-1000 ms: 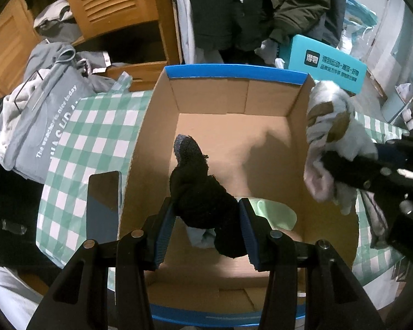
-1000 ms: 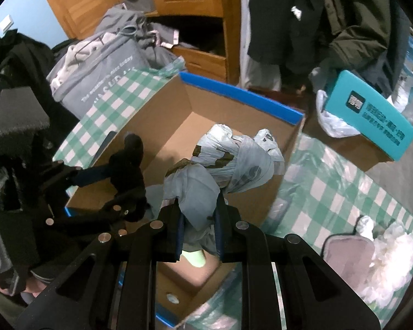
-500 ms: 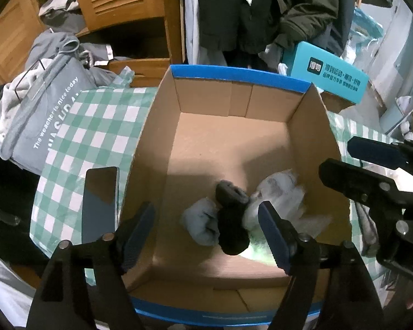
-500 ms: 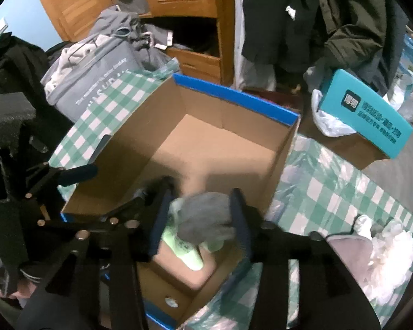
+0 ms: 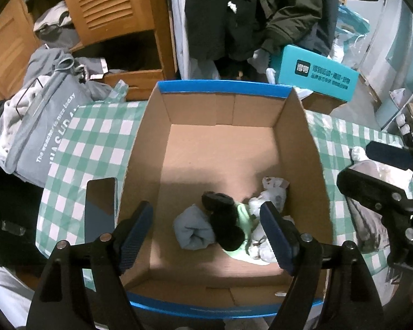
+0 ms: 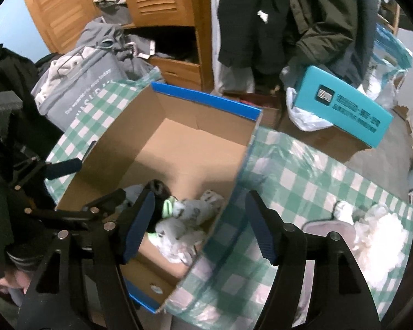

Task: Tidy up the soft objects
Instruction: 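Move both open grippers back over the gray towel and green scrubber on the table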

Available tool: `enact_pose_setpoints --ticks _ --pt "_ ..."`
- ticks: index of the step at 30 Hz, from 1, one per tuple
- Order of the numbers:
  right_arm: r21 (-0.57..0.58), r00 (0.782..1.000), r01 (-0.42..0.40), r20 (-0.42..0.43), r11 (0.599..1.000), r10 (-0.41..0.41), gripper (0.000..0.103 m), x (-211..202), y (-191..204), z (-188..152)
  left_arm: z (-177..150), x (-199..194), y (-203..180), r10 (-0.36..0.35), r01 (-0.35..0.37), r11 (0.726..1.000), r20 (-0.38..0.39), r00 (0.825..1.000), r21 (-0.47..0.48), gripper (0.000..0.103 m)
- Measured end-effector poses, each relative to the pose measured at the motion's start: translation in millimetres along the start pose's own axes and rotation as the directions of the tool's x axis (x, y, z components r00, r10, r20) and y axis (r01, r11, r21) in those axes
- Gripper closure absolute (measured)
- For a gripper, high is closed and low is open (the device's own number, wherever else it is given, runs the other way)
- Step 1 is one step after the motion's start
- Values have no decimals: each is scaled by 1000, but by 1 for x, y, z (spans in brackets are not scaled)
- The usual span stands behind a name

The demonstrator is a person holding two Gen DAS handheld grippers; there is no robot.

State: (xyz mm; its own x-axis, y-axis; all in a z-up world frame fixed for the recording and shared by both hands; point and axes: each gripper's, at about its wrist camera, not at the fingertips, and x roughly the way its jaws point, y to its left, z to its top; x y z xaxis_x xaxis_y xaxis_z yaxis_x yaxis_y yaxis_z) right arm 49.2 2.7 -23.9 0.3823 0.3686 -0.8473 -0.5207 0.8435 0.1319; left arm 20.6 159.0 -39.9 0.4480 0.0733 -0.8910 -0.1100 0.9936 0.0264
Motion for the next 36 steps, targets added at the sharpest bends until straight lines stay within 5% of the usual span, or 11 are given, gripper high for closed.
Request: enact_pose_setpoints --ticks 12,36 --pt "73 999 27 18 997 -28 32 -25 -35 -21 1 -22 -29 -13 10 998 48 999 68 16" --pt "154 994 106 23 982 -111 31 -58 -91 -60 -3 -21 -85 -41 37 986 23 999 162 16"
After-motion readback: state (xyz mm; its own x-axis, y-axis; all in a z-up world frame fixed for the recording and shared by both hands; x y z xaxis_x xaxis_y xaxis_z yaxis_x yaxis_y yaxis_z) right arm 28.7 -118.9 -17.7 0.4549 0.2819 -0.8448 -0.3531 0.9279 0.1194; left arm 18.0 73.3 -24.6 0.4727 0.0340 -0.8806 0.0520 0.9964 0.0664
